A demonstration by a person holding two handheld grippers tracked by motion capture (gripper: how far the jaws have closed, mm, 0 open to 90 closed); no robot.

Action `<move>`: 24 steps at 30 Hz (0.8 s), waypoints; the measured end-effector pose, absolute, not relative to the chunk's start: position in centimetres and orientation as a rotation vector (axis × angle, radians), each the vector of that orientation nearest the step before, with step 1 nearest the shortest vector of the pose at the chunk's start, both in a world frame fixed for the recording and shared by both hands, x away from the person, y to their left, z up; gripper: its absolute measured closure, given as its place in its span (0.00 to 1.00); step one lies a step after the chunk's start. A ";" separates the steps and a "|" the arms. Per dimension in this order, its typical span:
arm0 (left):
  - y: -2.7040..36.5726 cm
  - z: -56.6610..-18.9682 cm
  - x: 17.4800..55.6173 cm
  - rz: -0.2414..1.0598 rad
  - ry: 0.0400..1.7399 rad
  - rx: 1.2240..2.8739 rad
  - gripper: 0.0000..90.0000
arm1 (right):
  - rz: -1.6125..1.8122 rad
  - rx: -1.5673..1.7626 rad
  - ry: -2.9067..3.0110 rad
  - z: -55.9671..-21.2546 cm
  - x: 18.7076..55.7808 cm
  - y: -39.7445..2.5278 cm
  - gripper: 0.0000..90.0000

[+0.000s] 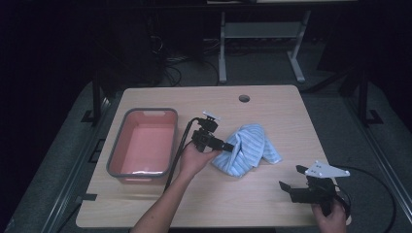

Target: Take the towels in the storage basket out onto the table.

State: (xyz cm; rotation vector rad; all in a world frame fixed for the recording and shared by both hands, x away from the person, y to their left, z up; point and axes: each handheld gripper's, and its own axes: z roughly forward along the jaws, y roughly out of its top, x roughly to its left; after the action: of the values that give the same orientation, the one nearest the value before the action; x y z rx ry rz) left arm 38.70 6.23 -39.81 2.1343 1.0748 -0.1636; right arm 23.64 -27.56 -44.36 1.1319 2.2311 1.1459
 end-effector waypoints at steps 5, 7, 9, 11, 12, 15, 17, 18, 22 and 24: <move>7.3 -39.6 38.0 -0.149 1.081 2.117 0.43 | 1.144 1.137 2.228 -44.3 23.7 -27.5 0.16; 7.5 -39.5 37.7 -0.143 1.076 2.118 0.42 | 1.144 1.137 2.226 -44.3 23.7 -27.6 0.16; 7.7 -39.5 37.3 -0.144 1.069 2.114 0.42 | 1.142 1.138 2.224 -44.3 23.7 -27.7 0.16; 7.8 -39.5 36.9 -0.139 1.061 2.120 0.41 | 1.139 1.136 2.224 -44.3 23.7 -27.8 0.16; 7.9 -39.6 36.8 -0.143 1.058 2.118 0.40 | 1.139 1.139 2.223 -44.3 23.7 -27.8 0.16; 8.1 -39.8 36.2 -0.156 1.045 2.114 0.38 | 1.141 1.138 2.223 -44.3 23.7 -27.8 0.16; 8.2 -39.9 35.7 -0.149 1.035 2.115 0.38 | 1.139 1.141 2.228 -44.3 23.7 -27.8 0.16; 8.3 -39.9 35.5 -0.148 1.033 2.115 0.37 | 1.139 1.140 2.229 -44.4 23.7 -27.8 0.16; 8.7 -40.1 34.8 -0.143 1.037 2.106 0.35 | 1.143 1.144 2.224 -44.4 23.7 -27.8 0.16; 8.8 -40.2 34.3 -0.125 1.033 2.109 0.35 | 1.142 1.145 2.228 -44.4 23.7 -27.8 0.16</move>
State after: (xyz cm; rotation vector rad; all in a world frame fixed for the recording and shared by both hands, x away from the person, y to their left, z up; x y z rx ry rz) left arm 34.35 8.81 -40.16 2.1092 1.0330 -0.1249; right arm 23.70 -27.78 -44.41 1.1451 2.2278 1.1423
